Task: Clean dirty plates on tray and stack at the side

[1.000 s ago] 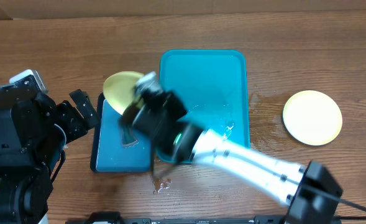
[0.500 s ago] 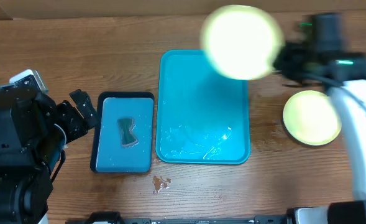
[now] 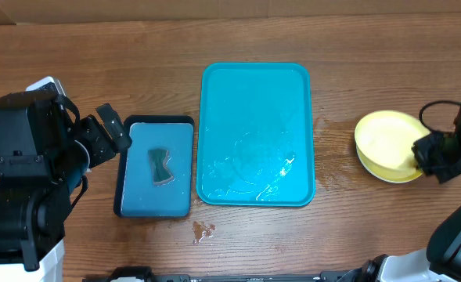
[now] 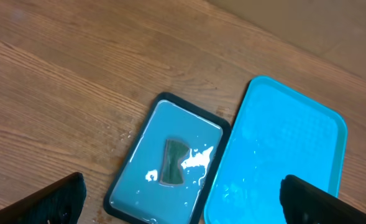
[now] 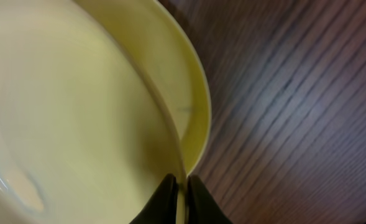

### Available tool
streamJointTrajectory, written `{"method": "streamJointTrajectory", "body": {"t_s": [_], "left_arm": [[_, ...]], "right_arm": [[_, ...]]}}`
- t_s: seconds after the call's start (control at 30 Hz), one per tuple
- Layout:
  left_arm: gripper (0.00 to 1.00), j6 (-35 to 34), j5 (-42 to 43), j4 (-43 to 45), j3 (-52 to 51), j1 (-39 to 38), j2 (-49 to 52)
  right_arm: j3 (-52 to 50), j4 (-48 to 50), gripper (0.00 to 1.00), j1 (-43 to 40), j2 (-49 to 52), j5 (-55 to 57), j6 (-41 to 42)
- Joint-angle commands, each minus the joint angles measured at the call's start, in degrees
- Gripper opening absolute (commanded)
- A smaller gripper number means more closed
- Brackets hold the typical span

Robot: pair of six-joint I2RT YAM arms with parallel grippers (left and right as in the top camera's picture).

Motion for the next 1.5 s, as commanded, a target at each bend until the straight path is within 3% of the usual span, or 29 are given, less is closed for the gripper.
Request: {"method": "streamJointTrajectory", "body": {"t_s": [0.0,0.2,0.27,0.33,0.47,0.5,0.53,0.8,0.93,1.1,1.3,1.47], "left_arm": [[1.00,0.33,0.66,-0.44,1.03,0.24,-0.09],[1.00,0.33,0.66,-1.55,1.03,0.24,-0.07],[1.00,0.33,0.63,-1.55,1.03,0.24,0.00],[1.00,0.31,0.63,-1.55,1.03,0.24,0.13],[1.00,0.31,0.66,-1.53,1.03,0.24,0.44],[1.00,0.31,0.63,-1.53,1.01,0.24,0.46],[1.00,0.31,0.66,-1.53,1.01,0.24,0.59],[1.00,0.31,0.63,-1.53,1.01,0.24,1.88],[1.00,0.31,0.66,-1.55,1.01,0.24,2.75],[1.00,0.31,0.63,-1.53,1.03,0.24,3.98],[1.00,0.31,0.66,-1.51,1.01,0.24,5.62],[1.00,0.31,0.66,-1.51,1.01,0.24,7.13]], "right_arm": [[0.00,1.16,0.22,-1.25,-0.76,-0.59,-1.68],[6.45,-1.22,0.42,-0.07,-6.54,-17.11,-15.69],[8.92,-2.73,0.65,2.10,-11.13,-22.47,-21.07],[10.82,-4.04,0.75,5.53,-16.72,-27.12,-25.00],[11.89,-4.33,0.79,16.39,-29.07,-31.85,-26.08],[11.89,-4.11,0.85,19.34,-31.54,-32.15,-26.03],[11.89,-3.69,1.00,22.12,-33.66,-32.13,-25.57],[11.89,-3.13,1.00,38.56,-43.54,-32.11,-25.44],[11.89,-5.66,0.99,39.01,-43.87,-32.13,-25.46],[11.89,-8.68,1.00,38.80,-44.41,-22.08,-25.97],[6.80,5.88,1.00,38.71,-51.56,-16.15,-35.08],[-9.01,21.66,1.00,37.99,-63.95,-15.96,-37.46]]}}
